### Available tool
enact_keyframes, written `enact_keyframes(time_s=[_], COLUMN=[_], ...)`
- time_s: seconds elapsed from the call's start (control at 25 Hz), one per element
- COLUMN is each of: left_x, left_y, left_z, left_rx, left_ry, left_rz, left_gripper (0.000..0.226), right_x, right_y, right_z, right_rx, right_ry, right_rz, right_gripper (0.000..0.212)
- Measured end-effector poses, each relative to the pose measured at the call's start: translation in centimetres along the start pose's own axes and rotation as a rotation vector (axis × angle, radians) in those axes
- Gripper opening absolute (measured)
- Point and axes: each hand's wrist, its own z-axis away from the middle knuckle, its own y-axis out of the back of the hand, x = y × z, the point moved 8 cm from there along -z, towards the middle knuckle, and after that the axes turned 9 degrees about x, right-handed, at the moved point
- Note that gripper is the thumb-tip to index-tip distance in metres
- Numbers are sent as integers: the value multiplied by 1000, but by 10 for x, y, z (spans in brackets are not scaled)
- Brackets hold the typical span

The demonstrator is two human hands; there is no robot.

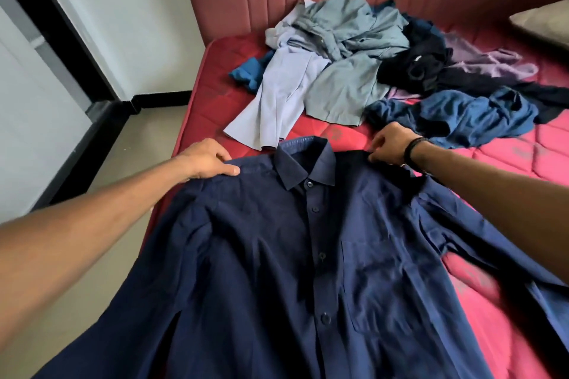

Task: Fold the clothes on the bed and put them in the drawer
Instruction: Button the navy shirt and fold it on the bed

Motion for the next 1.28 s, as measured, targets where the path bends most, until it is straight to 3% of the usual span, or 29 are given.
enact_keyframes(time_s=[0.16, 0.28, 0.44, 0.56, 0.64, 0.76, 0.92, 1.08, 1.16, 1.2, 1.28], left_x=[17, 51, 99, 138, 154, 161, 194, 248, 271, 278, 294], left_y=[64, 143, 292, 383, 419, 464, 513, 551, 571, 578, 570], left_z=[21, 64, 147, 236, 291, 335, 383, 417, 425, 419, 393], left_rx=[260, 456, 758, 1027, 1126, 1251, 1324, 1357, 1339, 1270, 975], left_ry=[-34, -15, 76, -223, -401, -417, -388, -260, -223, -185, -97], left_rz=[-30, -30, 264, 133, 1, 5, 67, -147, -105, 8, 328], left_gripper=[16, 14, 19, 29, 38, 19, 15, 32, 40, 40, 31], right_x=[-11, -43, -98, -126, -133, -141, -125, -99, -91, -85, -66], right_y=[54, 133, 309, 410, 461, 507, 549, 582, 600, 609, 630], right_z=[13, 34, 119, 207, 265, 328, 373, 380, 392, 401, 420], right_rx=[182, 270, 722, 892, 974, 1051, 1134, 953, 921, 925, 1037], right_ry=[-70, -61, 184, 361, 453, 547, 414, 170, 184, 210, 278], right_rz=[-10, -119, -368, -259, -256, -155, -398, -977, -1076, -1044, -922], right_gripper=[12, 18, 25, 31, 32, 37, 30, 31, 21, 15, 13])
